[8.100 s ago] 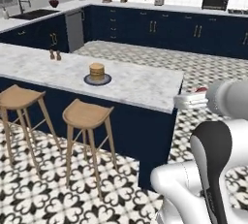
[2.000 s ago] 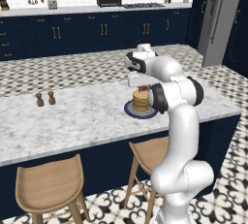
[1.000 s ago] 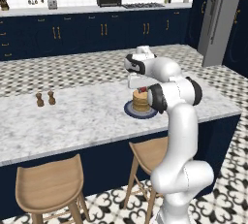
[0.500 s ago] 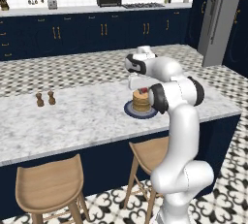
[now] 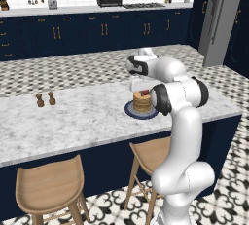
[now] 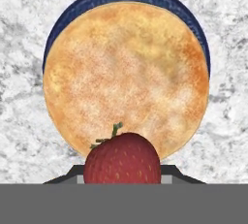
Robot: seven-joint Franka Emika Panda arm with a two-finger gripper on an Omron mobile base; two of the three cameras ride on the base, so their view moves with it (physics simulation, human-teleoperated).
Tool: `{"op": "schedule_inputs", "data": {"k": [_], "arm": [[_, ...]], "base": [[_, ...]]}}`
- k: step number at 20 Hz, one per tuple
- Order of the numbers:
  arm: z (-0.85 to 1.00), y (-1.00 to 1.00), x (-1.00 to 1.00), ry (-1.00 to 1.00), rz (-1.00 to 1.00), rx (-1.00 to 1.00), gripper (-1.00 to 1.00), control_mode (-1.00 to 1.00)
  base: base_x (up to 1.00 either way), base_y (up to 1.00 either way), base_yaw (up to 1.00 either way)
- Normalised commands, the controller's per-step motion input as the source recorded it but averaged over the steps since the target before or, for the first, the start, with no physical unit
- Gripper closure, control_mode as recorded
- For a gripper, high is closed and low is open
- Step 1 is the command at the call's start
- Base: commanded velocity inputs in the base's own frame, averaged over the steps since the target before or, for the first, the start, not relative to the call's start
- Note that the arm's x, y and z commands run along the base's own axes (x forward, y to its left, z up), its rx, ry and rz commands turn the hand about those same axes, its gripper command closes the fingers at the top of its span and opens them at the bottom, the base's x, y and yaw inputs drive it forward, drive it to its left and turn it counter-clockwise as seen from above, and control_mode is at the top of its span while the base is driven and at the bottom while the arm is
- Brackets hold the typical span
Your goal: Take the strawberry from the fridge and place it on top of the pancake, located on the dining counter.
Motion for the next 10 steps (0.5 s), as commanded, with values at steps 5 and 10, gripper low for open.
{"op": "schedule_inputs", "data": {"k": [5, 10], "arm": [[0.0, 0.0, 0.03, 0.0, 0.0, 0.0, 1.0, -1.0], [0.0, 0.0, 0.05, 0.0, 0.0, 0.0, -1.0, -1.0]], "base": [[0.0, 0.0, 0.0], [0.0, 0.0, 0.0]]}}
